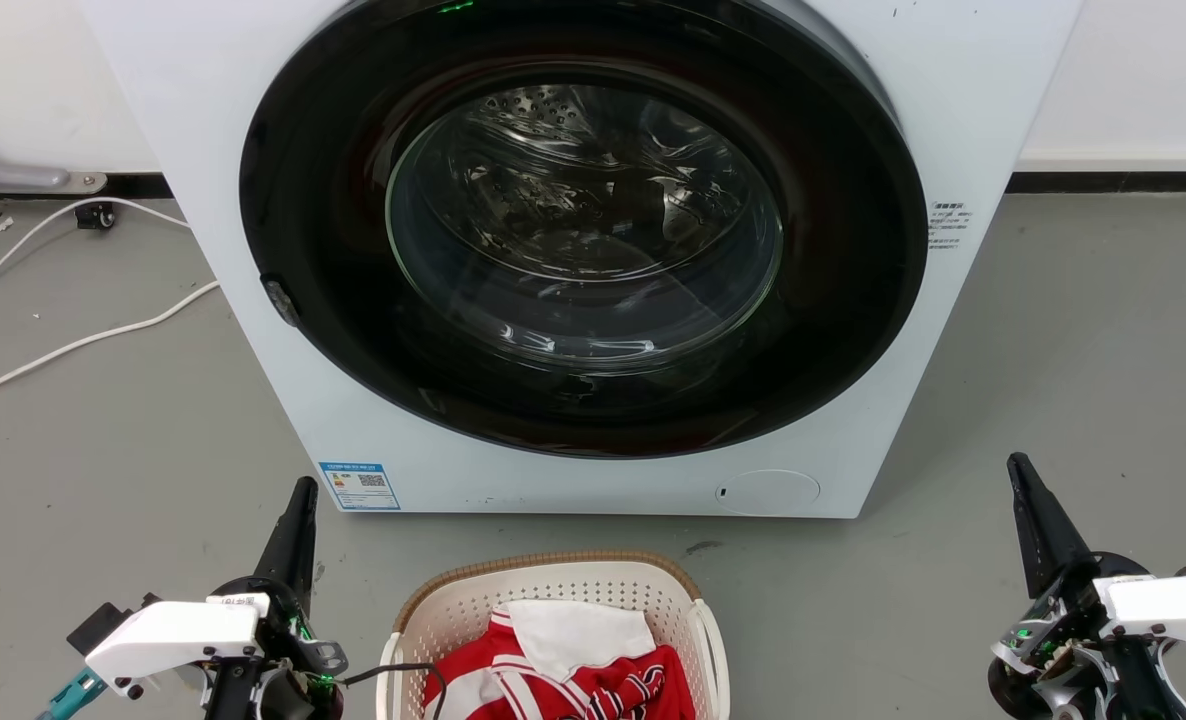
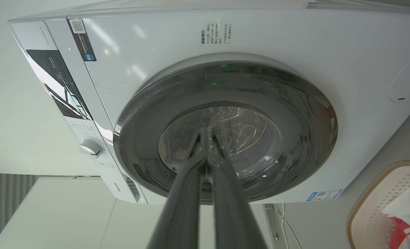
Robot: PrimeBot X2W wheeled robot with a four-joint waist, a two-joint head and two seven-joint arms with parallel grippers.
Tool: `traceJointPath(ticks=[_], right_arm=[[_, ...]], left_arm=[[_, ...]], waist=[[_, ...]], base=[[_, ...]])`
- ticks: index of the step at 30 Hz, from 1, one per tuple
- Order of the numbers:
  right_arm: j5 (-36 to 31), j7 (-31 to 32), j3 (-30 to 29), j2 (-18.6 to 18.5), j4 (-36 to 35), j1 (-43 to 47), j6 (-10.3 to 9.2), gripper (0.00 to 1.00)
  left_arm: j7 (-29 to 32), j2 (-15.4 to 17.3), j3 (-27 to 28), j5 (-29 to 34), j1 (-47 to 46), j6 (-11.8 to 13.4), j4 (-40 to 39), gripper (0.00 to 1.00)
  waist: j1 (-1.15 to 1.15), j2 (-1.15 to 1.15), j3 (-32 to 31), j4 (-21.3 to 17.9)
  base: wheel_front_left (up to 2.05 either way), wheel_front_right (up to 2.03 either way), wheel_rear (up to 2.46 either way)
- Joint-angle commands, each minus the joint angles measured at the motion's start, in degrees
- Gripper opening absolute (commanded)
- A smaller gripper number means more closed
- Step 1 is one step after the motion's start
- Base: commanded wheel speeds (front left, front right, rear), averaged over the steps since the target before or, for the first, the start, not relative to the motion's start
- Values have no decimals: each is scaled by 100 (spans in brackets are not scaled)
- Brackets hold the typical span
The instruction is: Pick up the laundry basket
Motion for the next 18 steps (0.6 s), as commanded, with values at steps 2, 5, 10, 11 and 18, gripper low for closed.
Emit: traceJointPath(ticks=[2,5,10,11,18], right_arm=[[22,3,-2,2,-22,-66,0,0],[22,3,-2,2,-22,-66,0,0],[22,3,-2,2,-22,-66,0,0],[22,3,-2,2,-22,-66,0,0],[22,3,-2,2,-22,-66,0,0]], left_arm=[[10,-2,12,2,-46,-23,-19,0],[10,-2,12,2,-46,-23,-19,0],[10,-2,12,2,-46,-23,-19,0],[9,-2,12,2,-46,-23,-19,0],[10,-2,12,3,-46,-23,-20,0]], waist=[[0,0,0,0],[0,0,0,0],[0,0,0,0],[0,0,0,0],[0,0,0,0]], base=[[0,0,0],[0,0,0],[0,0,0],[0,0,0],[0,0,0]])
